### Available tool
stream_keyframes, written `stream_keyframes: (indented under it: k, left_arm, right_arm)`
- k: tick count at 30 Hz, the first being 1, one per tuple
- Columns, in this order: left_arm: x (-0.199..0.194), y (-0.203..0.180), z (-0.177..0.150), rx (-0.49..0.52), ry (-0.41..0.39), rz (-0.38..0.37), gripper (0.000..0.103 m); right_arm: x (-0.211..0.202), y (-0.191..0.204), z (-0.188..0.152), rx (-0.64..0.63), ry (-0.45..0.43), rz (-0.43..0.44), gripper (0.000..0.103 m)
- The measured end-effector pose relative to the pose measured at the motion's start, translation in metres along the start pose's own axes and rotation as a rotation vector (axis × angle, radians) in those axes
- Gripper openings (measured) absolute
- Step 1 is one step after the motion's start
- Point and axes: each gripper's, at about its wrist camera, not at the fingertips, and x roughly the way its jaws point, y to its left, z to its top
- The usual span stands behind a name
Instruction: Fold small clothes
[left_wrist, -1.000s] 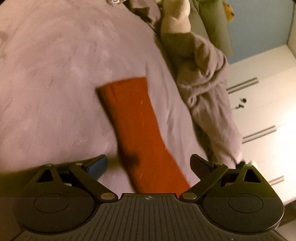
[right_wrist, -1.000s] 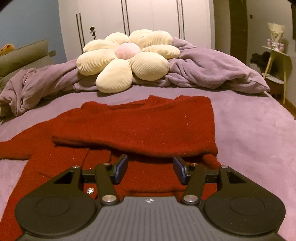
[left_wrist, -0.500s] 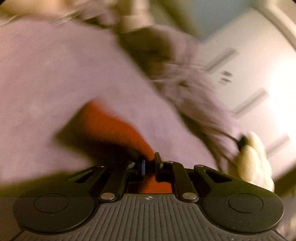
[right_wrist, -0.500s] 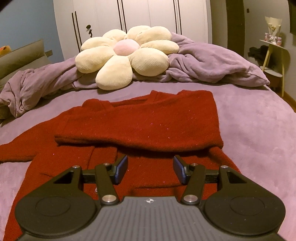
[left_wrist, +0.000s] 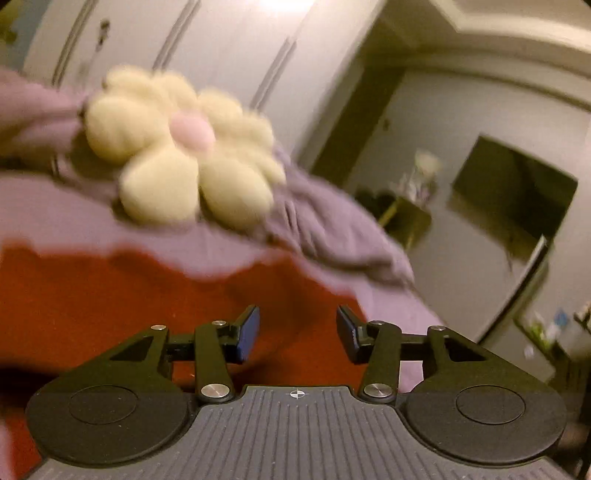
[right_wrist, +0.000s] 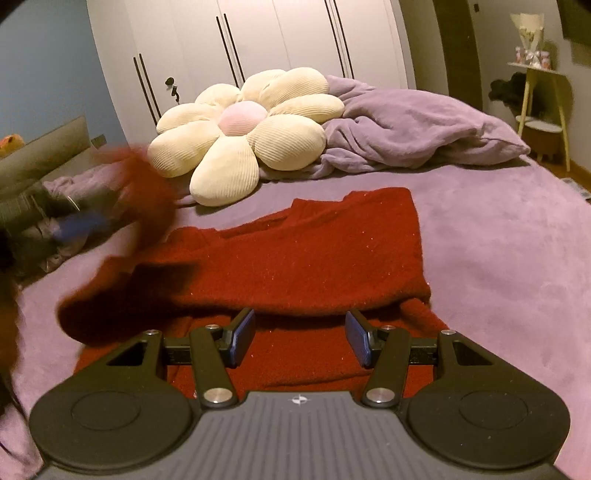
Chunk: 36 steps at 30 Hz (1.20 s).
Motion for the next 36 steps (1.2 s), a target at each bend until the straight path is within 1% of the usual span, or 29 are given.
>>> stream_keyframes:
  k: [2,3,4,6,7,8,10,11,12,13,15,16,17,18,19,20,21,22,24,25,26,27,29,31,33,35,36]
  left_arm:
    - [0.005,0.014,-0.024,-0.088,0.049,0.049,0.052]
    - [0.003,0.024,-0.035,-0.129,0.059,0.093,0.052]
    - [0.001,0.035,-0.043,-0.162,0.066,0.155,0.052]
    - [-0.007,0.058,-0.053,-0.223,0.07,0.276,0.052]
    - [-0.012,0.07,-0.053,-0.254,0.064,0.306,0.052]
    - [-0.016,0.081,-0.053,-0.278,0.045,0.306,0.053]
    - [-0.022,0.092,-0.051,-0.312,0.022,0.305,0.053]
    - [-0.025,0.096,-0.051,-0.32,0.014,0.315,0.066]
    - [-0.025,0.094,-0.05,-0.319,0.006,0.335,0.076]
    - [-0.024,0.097,-0.05,-0.32,0.004,0.341,0.076]
    - [-0.022,0.096,-0.051,-0.329,0.023,0.334,0.076]
    - [-0.022,0.099,-0.051,-0.324,0.024,0.338,0.076]
    - [-0.022,0.102,-0.053,-0.317,0.023,0.34,0.077]
    - [-0.025,0.097,-0.054,-0.31,0.022,0.345,0.077]
    - [-0.026,0.095,-0.053,-0.311,0.019,0.354,0.077]
    - [-0.028,0.094,-0.052,-0.316,0.014,0.363,0.077]
    - [-0.027,0.096,-0.049,-0.321,0.009,0.376,0.077]
    - [-0.026,0.097,-0.046,-0.323,0.009,0.393,0.077]
    - [-0.017,0.102,-0.038,-0.323,0.026,0.437,0.077]
    - [-0.012,0.104,-0.035,-0.329,0.036,0.448,0.077]
    - [-0.009,0.107,-0.033,-0.338,0.04,0.444,0.077]
    - [-0.005,0.108,-0.03,-0.347,0.047,0.441,0.077]
    - [0.0,0.107,-0.028,-0.346,0.063,0.451,0.077]
    - [0.002,0.105,-0.028,-0.336,0.065,0.438,0.077]
    - [0.001,0.104,-0.03,-0.328,0.072,0.442,0.077]
    - [0.001,0.105,-0.032,-0.336,0.076,0.436,0.078]
    - [0.001,0.105,-0.033,-0.339,0.078,0.433,0.079]
  right_arm:
    - [0.008,-0.005,0.006,0.024,0.015,0.038,0.054]
    - [0.016,-0.008,0.01,0.042,0.031,0.069,0.054]
    - [0.025,-0.01,0.013,0.062,0.052,0.095,0.054]
    - [0.047,-0.013,0.018,0.095,0.09,0.121,0.054]
    - [0.06,-0.014,0.021,0.11,0.107,0.131,0.054]
    - [0.071,-0.015,0.024,0.13,0.117,0.133,0.054]
    - [0.097,-0.015,0.029,0.175,0.149,0.147,0.054]
    - [0.109,-0.016,0.031,0.2,0.157,0.155,0.054]
    - [0.123,-0.016,0.033,0.216,0.182,0.155,0.054]
    - [0.135,-0.016,0.034,0.231,0.21,0.142,0.053]
    - [0.151,-0.015,0.032,0.257,0.224,0.134,0.048]
    - [0.153,-0.012,0.033,0.243,0.209,0.123,0.037]
    - [0.153,-0.008,0.035,0.214,0.198,0.123,0.019]
    - [0.151,-0.004,0.037,0.188,0.189,0.128,0.015]
    - [0.145,-0.001,0.04,0.152,0.162,0.129,0.012]
    - [0.137,0.003,0.044,0.095,0.116,0.119,0.011]
    - [0.125,0.006,0.048,0.042,0.063,0.094,0.009]
    - [0.113,0.009,0.051,-0.014,0.002,0.044,0.008]
    - [0.094,0.013,0.052,-0.132,-0.134,-0.115,0.008]
    - [0.089,0.012,0.05,-0.171,-0.175,-0.191,0.008]
    - [0.088,0.008,0.049,-0.187,-0.181,-0.237,0.008]
    - [0.092,0.001,0.048,-0.188,-0.155,-0.262,0.008]
    - [0.1,-0.018,0.045,-0.134,-0.09,-0.258,0.007]
    - [0.106,-0.038,0.045,-0.047,-0.027,-0.192,0.009]
    - [0.109,-0.054,0.044,0.049,0.012,-0.122,0.018]
    - [0.11,-0.062,0.04,0.101,0.041,-0.072,0.039]
    - [0.113,-0.063,0.04,0.111,0.054,-0.063,0.04]
